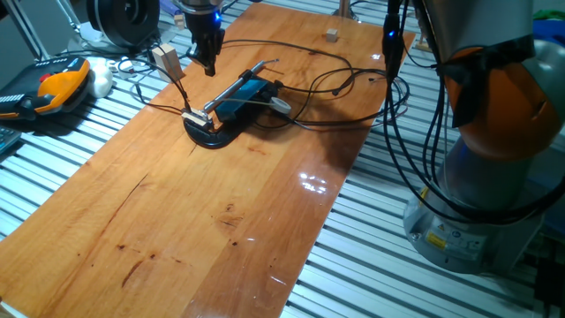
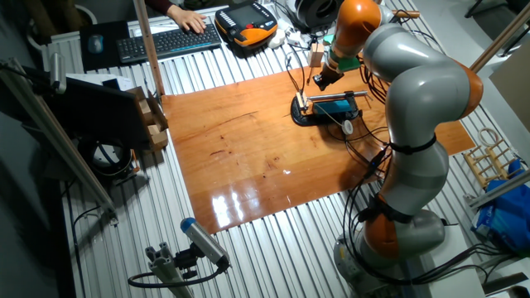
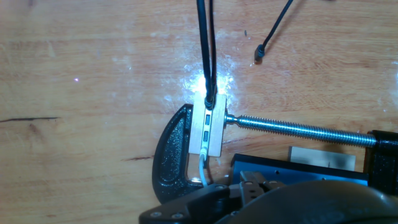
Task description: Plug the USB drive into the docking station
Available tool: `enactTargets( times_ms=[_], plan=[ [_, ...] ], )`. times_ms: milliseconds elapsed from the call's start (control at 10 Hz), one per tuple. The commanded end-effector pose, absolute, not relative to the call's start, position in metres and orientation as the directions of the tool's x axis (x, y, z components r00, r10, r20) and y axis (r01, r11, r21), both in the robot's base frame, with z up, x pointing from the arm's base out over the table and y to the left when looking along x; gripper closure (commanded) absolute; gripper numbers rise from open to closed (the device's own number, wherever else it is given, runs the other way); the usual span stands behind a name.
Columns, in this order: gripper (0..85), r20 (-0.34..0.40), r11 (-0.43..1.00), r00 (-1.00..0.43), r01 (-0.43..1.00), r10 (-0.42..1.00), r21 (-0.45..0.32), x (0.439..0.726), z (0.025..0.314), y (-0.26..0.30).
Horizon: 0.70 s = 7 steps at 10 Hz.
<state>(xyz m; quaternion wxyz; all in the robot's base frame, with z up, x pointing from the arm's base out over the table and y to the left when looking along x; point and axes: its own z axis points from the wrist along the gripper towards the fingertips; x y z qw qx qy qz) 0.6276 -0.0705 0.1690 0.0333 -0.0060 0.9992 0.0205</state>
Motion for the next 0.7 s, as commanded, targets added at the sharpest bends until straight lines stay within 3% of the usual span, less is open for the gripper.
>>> enactTargets(
  times_ms=[0,600],
  plan=[
    [85.0,-0.064,0.999,-0.998,-0.011,-0.009,0.041,0.6275,0.1691,-0.0702],
    [85.0,-0.059,0.999,-0.998,-0.010,-0.008,0.039,0.6268,0.1692,-0.0696]
  ],
)
